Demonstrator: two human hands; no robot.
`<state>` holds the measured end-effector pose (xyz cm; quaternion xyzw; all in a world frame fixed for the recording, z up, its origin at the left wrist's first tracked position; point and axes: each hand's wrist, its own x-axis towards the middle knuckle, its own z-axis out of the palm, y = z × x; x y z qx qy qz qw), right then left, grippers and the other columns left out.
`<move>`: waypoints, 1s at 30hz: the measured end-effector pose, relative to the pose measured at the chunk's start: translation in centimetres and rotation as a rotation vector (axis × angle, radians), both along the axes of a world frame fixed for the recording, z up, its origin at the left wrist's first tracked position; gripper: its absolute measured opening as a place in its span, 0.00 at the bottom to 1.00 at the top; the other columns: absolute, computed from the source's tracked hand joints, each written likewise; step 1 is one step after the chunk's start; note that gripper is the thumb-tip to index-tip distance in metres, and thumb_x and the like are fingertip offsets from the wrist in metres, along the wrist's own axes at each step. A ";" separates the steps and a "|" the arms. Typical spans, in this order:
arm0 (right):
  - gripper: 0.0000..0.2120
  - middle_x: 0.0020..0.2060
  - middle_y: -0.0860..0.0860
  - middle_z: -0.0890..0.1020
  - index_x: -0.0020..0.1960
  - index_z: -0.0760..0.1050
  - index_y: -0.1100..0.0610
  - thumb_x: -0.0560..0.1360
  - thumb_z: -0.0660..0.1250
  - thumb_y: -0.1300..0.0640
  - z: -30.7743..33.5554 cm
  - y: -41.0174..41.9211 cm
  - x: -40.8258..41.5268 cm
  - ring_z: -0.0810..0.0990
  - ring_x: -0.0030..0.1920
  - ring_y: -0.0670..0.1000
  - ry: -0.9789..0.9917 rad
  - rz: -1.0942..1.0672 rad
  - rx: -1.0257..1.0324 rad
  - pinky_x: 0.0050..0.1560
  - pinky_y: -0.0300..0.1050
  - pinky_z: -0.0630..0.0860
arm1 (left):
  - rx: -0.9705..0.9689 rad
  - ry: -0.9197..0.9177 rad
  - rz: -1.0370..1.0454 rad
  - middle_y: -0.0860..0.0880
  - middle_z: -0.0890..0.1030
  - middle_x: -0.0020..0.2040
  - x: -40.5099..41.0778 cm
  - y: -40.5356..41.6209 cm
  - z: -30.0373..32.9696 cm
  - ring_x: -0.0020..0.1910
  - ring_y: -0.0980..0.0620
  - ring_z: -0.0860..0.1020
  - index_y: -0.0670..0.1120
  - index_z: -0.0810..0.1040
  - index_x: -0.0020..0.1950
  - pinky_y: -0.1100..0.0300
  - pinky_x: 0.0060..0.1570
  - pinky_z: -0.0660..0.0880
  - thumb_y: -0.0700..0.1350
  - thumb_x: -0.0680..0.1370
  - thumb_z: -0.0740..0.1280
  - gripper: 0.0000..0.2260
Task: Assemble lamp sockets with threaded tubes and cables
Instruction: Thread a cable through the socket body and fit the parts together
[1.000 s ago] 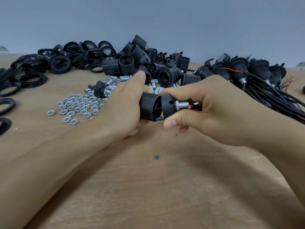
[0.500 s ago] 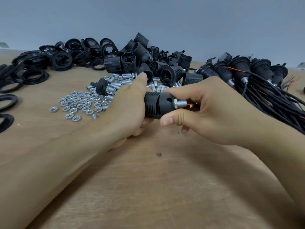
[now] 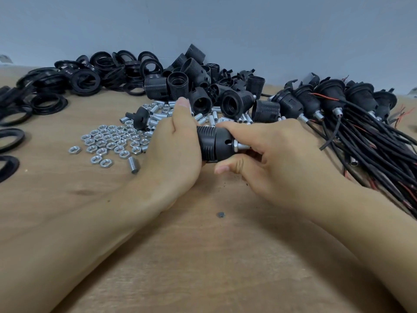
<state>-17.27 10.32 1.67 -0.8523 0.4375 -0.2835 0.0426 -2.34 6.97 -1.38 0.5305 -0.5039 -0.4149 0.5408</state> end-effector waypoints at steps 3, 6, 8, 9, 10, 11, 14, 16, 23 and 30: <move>0.21 0.27 0.45 0.70 0.51 0.80 0.62 0.73 0.66 0.45 -0.1 0.1 0.2 0.65 0.29 0.48 -0.007 -0.023 -0.046 0.32 0.44 0.64 | -0.003 0.030 0.030 0.49 0.68 0.22 -0.1 0.0 0.0 0.25 0.45 0.63 0.50 0.74 0.28 0.53 0.27 0.57 0.65 0.72 0.52 0.24; 0.20 0.30 0.47 0.77 0.53 0.80 0.62 0.73 0.65 0.46 -0.1 0.1 0.2 0.69 0.30 0.48 0.005 -0.032 -0.061 0.34 0.44 0.67 | -0.013 0.055 0.010 0.52 0.69 0.21 -0.2 0.2 0.3 0.24 0.48 0.65 0.57 0.75 0.25 0.55 0.26 0.58 0.64 0.74 0.53 0.23; 0.18 0.34 0.49 0.80 0.55 0.79 0.60 0.74 0.66 0.48 -0.1 -0.1 -0.1 0.71 0.34 0.49 -0.017 -0.010 -0.053 0.35 0.43 0.69 | -0.042 0.043 -0.039 0.52 0.70 0.20 -0.2 0.3 0.5 0.21 0.52 0.67 0.56 0.76 0.26 0.58 0.22 0.60 0.63 0.78 0.52 0.25; 0.19 0.37 0.49 0.81 0.58 0.78 0.59 0.74 0.66 0.48 -0.2 -0.2 -0.3 0.72 0.36 0.48 -0.025 -0.001 -0.053 0.37 0.41 0.69 | -0.064 0.037 -0.062 0.52 0.70 0.20 -0.2 0.3 0.7 0.19 0.55 0.68 0.55 0.76 0.27 0.62 0.20 0.61 0.61 0.81 0.52 0.27; 0.20 0.42 0.49 0.82 0.63 0.76 0.58 0.75 0.66 0.48 -0.2 -0.4 -0.5 0.73 0.37 0.47 -0.027 0.003 -0.056 0.38 0.41 0.70 | -0.081 0.036 -0.076 0.52 0.70 0.20 -0.2 0.3 0.8 0.18 0.57 0.68 0.54 0.76 0.27 0.66 0.18 0.62 0.59 0.83 0.51 0.28; 0.23 0.46 0.48 0.81 0.67 0.74 0.56 0.76 0.67 0.47 -0.2 -0.7 -0.6 0.74 0.38 0.46 -0.027 0.002 -0.062 0.40 0.40 0.71 | -0.089 0.039 -0.090 0.52 0.71 0.20 -0.2 0.3 1.1 0.17 0.58 0.68 0.54 0.77 0.27 0.68 0.17 0.62 0.58 0.84 0.51 0.29; 0.24 0.50 0.46 0.78 0.70 0.70 0.50 0.76 0.69 0.46 -0.2 -1.2 -0.8 0.76 0.39 0.47 -0.031 0.024 -0.110 0.41 0.46 0.76 | -0.104 -0.006 -0.123 0.53 0.75 0.23 -0.1 0.1 1.7 0.19 0.58 0.71 0.55 0.80 0.31 0.68 0.19 0.64 0.60 0.84 0.52 0.27; 0.21 0.49 0.46 0.79 0.66 0.73 0.48 0.75 0.69 0.46 -0.3 -1.5 -0.8 0.77 0.41 0.49 -0.068 0.012 -0.136 0.41 0.50 0.76 | -0.140 -0.094 -0.116 0.54 0.76 0.24 0.1 -0.1 1.7 0.21 0.58 0.72 0.52 0.80 0.33 0.61 0.24 0.66 0.64 0.81 0.51 0.28; 0.15 0.42 0.38 0.79 0.61 0.75 0.48 0.75 0.70 0.49 -0.3 -2.9 -3.0 0.78 0.39 0.41 -0.443 -0.271 -0.133 0.43 0.36 0.75 | -0.486 -0.702 0.237 0.59 0.77 0.33 3.9 -2.3 1.7 0.31 0.59 0.74 0.54 0.74 0.43 0.59 0.35 0.67 0.55 0.81 0.62 0.10; 0.14 0.40 0.35 0.78 0.60 0.75 0.49 0.76 0.70 0.49 -0.8 -3.7 -3.5 0.78 0.39 0.38 -0.489 -0.357 -0.074 0.43 0.28 0.74 | -0.226 -1.182 0.311 0.42 0.76 0.58 6.3 -3.7 1.8 0.59 0.38 0.70 0.45 0.77 0.60 0.47 0.57 0.67 0.46 0.76 0.63 0.14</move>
